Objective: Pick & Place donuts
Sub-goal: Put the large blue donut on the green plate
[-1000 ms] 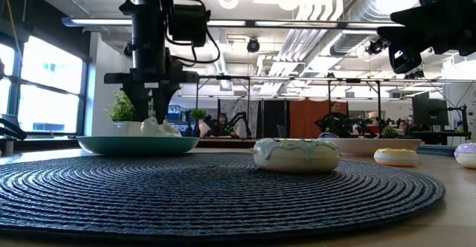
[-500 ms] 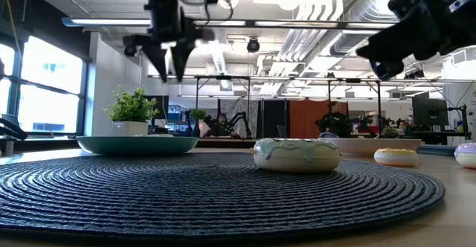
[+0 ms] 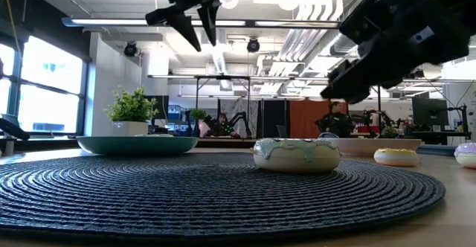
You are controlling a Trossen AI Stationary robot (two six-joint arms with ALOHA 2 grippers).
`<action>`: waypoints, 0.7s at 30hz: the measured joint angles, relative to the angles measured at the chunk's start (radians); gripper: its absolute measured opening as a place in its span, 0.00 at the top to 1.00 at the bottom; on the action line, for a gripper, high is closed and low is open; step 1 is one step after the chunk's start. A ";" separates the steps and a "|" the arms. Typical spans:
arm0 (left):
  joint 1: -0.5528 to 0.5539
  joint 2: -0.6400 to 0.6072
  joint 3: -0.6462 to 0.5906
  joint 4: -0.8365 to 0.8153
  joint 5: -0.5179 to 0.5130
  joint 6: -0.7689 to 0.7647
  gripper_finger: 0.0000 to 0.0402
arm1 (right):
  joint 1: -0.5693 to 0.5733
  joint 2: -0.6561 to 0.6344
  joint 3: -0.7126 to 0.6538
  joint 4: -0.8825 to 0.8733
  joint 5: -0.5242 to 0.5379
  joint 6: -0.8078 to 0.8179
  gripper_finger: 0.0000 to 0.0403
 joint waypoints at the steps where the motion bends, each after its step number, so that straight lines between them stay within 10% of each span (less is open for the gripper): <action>1: -0.010 0.000 0.000 0.001 0.000 0.001 0.60 | 0.011 0.042 0.019 0.011 0.000 -0.015 0.65; 21: -0.218 0.000 0.000 0.064 -0.050 0.256 0.60 | 0.017 0.385 0.321 -0.153 0.083 0.014 0.65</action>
